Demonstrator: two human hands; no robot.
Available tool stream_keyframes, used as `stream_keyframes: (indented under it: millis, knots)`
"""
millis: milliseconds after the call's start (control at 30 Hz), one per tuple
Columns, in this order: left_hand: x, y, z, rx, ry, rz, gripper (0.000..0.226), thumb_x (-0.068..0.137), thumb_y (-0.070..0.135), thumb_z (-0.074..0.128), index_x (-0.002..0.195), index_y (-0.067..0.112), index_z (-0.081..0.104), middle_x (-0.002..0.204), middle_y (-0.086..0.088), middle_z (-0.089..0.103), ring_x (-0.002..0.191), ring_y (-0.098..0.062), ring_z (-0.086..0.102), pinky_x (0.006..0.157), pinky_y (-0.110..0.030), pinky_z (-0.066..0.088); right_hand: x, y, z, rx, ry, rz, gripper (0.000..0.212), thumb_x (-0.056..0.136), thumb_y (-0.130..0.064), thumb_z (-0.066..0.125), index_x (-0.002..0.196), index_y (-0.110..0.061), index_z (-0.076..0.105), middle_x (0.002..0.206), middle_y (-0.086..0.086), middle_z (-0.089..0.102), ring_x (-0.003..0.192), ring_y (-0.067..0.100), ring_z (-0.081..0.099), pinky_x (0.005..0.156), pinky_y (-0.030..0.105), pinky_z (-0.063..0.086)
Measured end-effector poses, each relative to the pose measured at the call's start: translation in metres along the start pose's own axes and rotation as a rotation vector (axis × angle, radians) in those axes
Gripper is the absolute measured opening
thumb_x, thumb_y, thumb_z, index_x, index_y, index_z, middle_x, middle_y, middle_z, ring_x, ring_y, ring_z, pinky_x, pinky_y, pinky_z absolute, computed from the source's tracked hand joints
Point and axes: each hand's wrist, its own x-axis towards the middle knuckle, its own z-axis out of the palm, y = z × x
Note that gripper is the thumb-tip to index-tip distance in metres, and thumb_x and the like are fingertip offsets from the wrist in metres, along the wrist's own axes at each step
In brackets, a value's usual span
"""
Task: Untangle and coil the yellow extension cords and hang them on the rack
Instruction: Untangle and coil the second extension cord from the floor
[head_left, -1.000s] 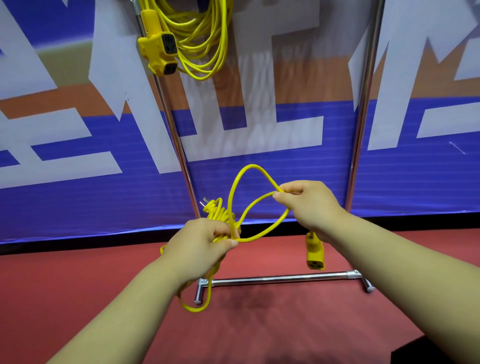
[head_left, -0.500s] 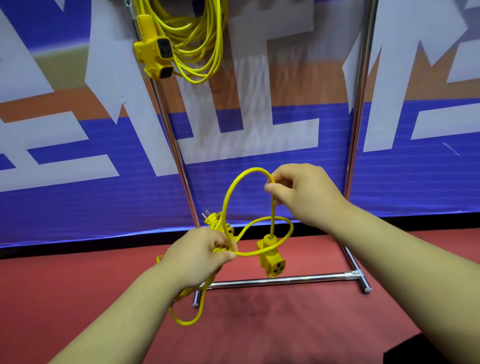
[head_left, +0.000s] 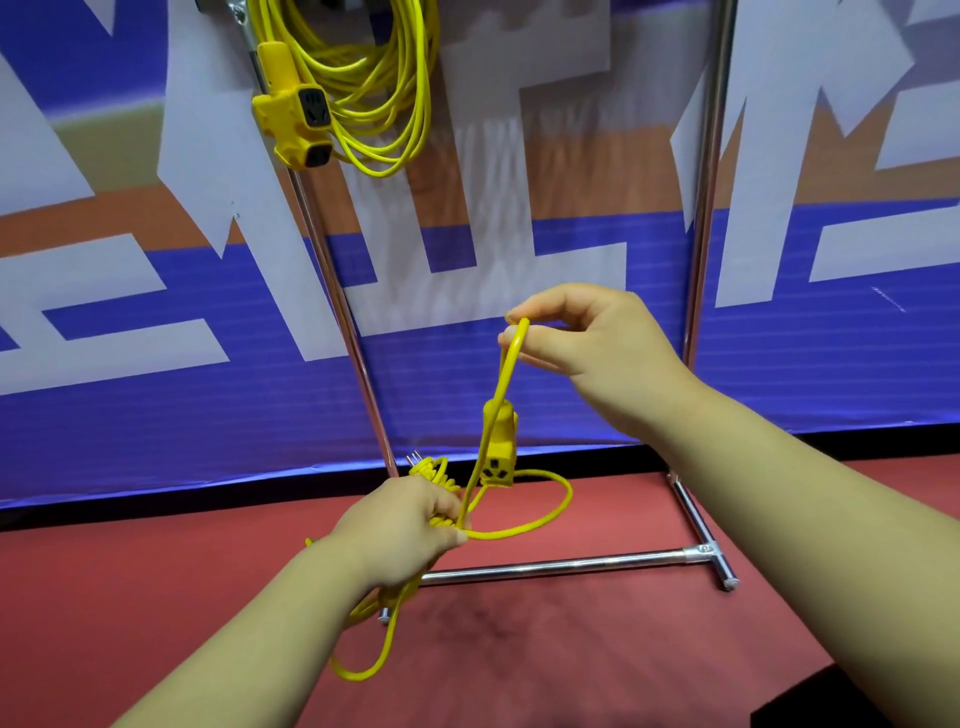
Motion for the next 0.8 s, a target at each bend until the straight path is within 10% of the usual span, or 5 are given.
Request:
stream_keyframes:
  millis: [333,633,800]
  knots:
    - [0.009,-0.021,0.005,-0.442,0.167,-0.28,0.018,0.084,0.009,0.076,0.09,0.026,0.074,0.051,-0.004,0.063,0.042,-0.016,0.057,0.046,-0.023,0.047,0.001,-0.005,-0.015,-0.478,-0.03,-0.103,0.015,0.075,-0.028,0.086,0.075,-0.019,0.073,0.064,-0.003,0.067,0.055,0.005,0.054,0.055,0.024,0.046]
    - [0.008,-0.039,-0.007,-0.803,0.59,-0.339,0.023,0.085,0.009,0.074,0.096,0.028,0.078,0.059,-0.015,0.066,0.05,-0.023,0.056,0.059,-0.045,0.056,-0.005,0.058,-0.034,-0.689,-0.257,0.412,0.021,0.071,-0.022,0.087,0.069,-0.013,0.068,0.054,-0.005,0.064,0.049,0.007,0.053,0.053,0.021,0.043]
    - [-0.004,-0.022,-0.023,-0.946,0.673,-0.236,0.021,0.088,0.008,0.072,0.1,0.024,0.077,0.053,-0.013,0.058,0.042,-0.019,0.05,0.045,-0.026,0.046,-0.019,0.098,-0.03,-0.756,-0.409,0.601,0.022,0.075,-0.015,0.082,0.065,-0.015,0.062,0.054,0.001,0.066,0.042,0.007,0.052,0.045,0.015,0.038]
